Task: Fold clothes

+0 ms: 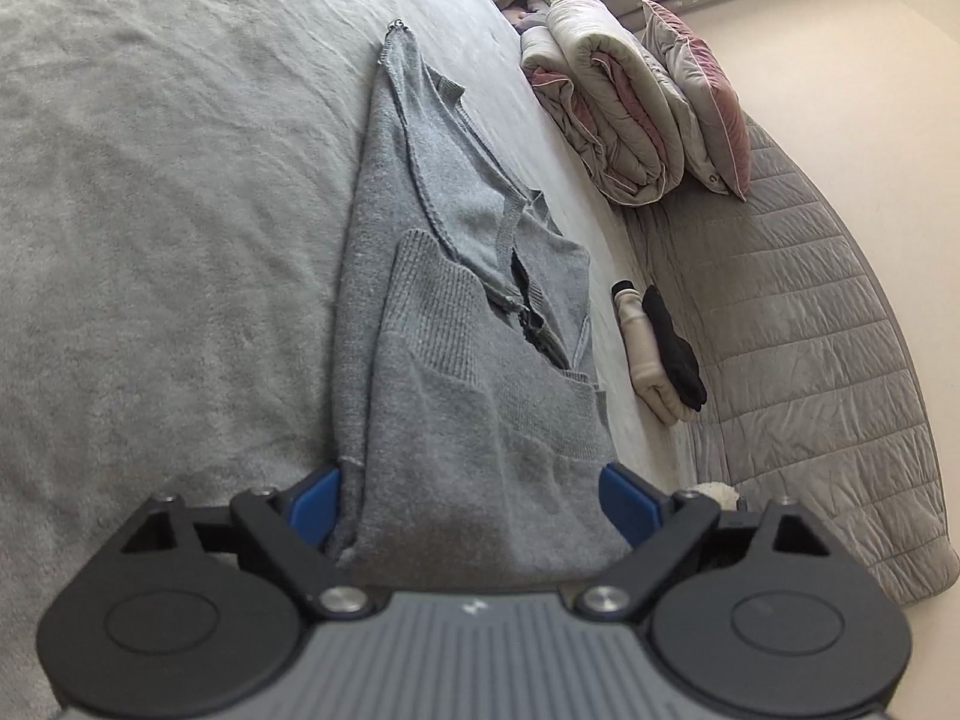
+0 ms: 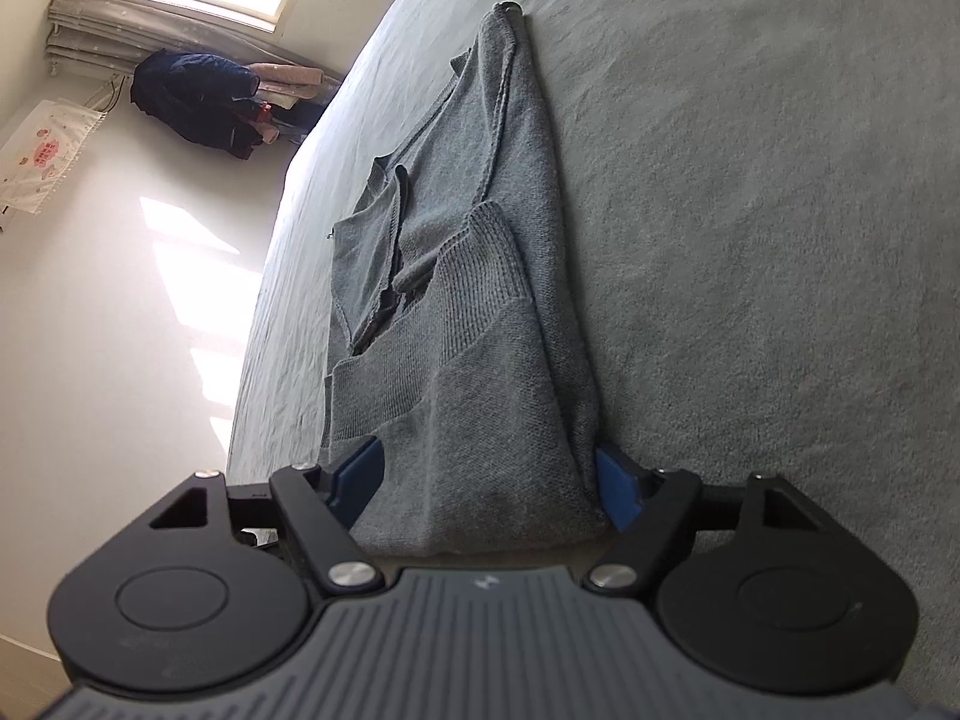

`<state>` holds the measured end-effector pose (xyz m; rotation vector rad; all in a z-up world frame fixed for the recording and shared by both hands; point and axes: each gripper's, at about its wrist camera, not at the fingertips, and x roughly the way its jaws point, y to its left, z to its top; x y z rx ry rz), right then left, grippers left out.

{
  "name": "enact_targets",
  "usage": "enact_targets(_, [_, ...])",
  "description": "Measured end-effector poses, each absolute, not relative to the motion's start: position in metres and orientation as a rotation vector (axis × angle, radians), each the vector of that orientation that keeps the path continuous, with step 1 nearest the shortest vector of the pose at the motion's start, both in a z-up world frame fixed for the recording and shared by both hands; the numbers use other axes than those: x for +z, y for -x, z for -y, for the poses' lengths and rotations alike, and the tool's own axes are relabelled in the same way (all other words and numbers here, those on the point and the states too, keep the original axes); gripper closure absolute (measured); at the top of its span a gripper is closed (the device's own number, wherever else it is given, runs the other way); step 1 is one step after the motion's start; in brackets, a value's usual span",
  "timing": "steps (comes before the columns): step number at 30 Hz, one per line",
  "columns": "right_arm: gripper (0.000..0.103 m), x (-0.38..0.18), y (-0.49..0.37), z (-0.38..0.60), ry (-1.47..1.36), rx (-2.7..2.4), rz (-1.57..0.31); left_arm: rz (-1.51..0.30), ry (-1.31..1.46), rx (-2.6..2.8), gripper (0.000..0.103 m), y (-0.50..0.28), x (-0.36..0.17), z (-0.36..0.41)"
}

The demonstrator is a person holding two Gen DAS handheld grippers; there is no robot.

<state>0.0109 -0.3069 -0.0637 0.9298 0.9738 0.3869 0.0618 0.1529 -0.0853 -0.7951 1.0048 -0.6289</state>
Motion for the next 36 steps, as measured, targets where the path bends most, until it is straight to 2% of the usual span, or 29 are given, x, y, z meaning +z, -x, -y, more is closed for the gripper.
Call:
enact_targets(4, [0.039, -0.063, -0.010, 0.308, -0.930, 0.378, -0.978, -1.015, 0.804, -0.608, 0.036, -0.063, -0.088, -0.153])
enact_targets(6, [0.041, -0.065, -0.010, 0.308, -0.947, 0.375, -0.976, -1.021, 0.804, -0.595, 0.048, -0.064, -0.091, -0.154])
enact_targets(9, [0.047, -0.066, -0.009, 0.308, -0.951, 0.379, -0.978, -1.019, 0.790, -0.602, 0.052, -0.063, -0.092, -0.155])
enact_targets(11, [0.060, -0.068, -0.010, 0.308, -0.950, 0.386, -0.985, -1.020, 0.779, -0.607, 0.058, -0.062, -0.092, -0.156])
enact_targets(12, [0.066, -0.069, -0.010, 0.308, -0.951, 0.392, -0.991, -1.025, 0.780, -0.600, 0.067, -0.062, -0.094, -0.157])
enact_targets(13, [0.077, -0.071, -0.010, 0.308, -0.963, 0.399, -0.994, -1.030, 0.786, -0.594, 0.073, -0.062, -0.096, -0.159])
enact_targets(14, [0.079, -0.074, -0.010, 0.309, -0.977, 0.405, -0.997, -1.034, 0.805, -0.591, 0.084, -0.062, -0.099, -0.161])
enact_targets(20, [0.084, -0.065, 0.001, 0.318, -1.025, 0.469, -0.913, -0.977, 0.942, -0.624, 0.091, -0.053, -0.098, -0.170])
enact_targets(27, [0.085, -0.056, 0.015, 0.328, -1.083, 0.546, -0.836, -0.940, 1.042, -0.659, 0.092, -0.037, -0.089, -0.174])
enact_targets(36, [0.086, -0.051, 0.045, 0.344, -1.101, 0.568, -0.839, -0.982, 1.012, -0.720, 0.092, 0.005, -0.079, -0.181])
